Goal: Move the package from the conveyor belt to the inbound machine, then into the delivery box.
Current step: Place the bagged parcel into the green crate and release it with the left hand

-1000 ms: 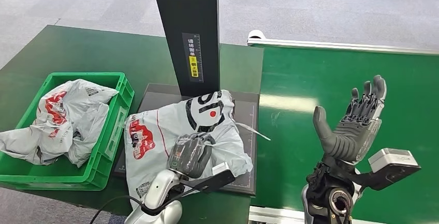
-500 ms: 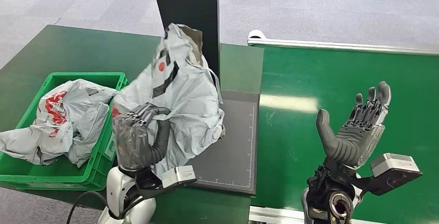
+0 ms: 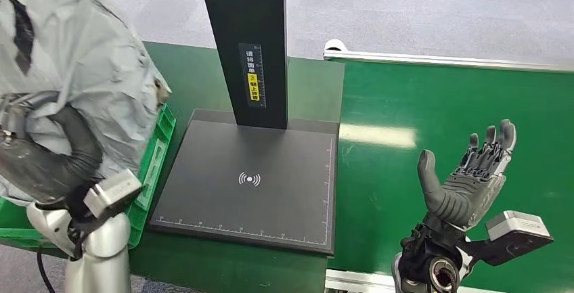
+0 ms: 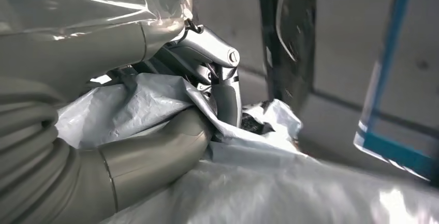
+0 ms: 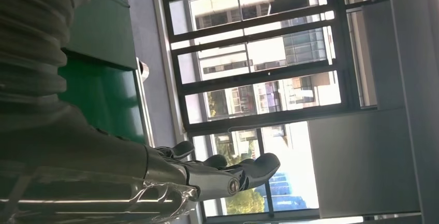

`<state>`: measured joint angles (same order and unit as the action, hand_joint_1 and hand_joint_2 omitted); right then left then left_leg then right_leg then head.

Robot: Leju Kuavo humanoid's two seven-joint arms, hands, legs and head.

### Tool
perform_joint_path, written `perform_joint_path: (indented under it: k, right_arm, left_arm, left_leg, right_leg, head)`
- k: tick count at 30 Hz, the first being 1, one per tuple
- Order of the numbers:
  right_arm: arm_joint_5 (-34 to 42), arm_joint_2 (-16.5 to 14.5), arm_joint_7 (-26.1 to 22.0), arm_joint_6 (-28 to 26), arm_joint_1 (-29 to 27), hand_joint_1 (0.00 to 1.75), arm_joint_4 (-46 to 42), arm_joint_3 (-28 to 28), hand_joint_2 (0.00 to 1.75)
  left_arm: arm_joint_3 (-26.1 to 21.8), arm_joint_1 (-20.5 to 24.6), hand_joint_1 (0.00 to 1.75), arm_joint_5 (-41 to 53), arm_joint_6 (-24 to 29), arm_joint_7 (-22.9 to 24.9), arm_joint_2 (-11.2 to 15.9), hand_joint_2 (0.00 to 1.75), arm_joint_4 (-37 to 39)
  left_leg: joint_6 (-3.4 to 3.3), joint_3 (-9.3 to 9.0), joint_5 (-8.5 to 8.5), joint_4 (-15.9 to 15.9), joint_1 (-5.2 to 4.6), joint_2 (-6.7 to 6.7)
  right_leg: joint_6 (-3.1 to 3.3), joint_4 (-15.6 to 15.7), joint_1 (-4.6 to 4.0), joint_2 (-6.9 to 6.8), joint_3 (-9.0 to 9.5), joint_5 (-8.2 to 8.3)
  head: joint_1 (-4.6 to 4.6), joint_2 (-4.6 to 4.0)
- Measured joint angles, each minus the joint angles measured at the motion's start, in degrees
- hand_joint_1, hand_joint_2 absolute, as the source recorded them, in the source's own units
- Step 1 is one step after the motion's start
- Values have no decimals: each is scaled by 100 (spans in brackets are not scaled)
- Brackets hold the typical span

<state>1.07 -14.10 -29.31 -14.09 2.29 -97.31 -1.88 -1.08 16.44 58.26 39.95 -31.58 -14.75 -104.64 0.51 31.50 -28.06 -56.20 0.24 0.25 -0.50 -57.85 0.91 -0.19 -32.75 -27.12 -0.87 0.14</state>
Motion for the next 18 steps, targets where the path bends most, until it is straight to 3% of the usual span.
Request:
perform_joint_path:
  k: [5,8,12,14,18]
  right_arm:
    - [94,31,-15,-113,-27,0,0,-88,175]
    - [150,62,-8,-176,-28,0,0,-122,175]
    - [204,116,43,-185,-28,0,0,-136,175]
    - [211,139,54,-175,-29,0,0,-136,175]
    - [213,163,68,-172,-28,0,0,-137,175]
  left_arm:
    - [-849,967,175,787,-1,993,334,175,862]
    - [-1067,1566,175,1614,-134,2037,814,175,1851]
    - [-1070,2317,175,2391,-804,3375,1558,175,3526]
    - [-1032,2571,175,2447,-839,3562,1865,175,4241]
    - [-944,2827,175,2523,-960,3737,2187,175,5063]
  left_leg:
    - [1,-3,3,0,0,1]
    - [2,-5,6,0,0,2]
    - [3,-7,8,0,1,14]
    - [4,-5,8,0,2,23]
    - [4,2,7,0,1,21]
  right_leg:
    - [0,-2,0,0,2,1]
    - [1,-3,0,1,4,1]
    - [5,-5,-1,13,0,5]
    - [7,-7,-2,22,-4,7]
    - [7,-7,-2,22,-7,6]
  head:
    - [0,-1]
    - [1,0]
    - [0,-1]
    - [-1,0]
    - [3,0]
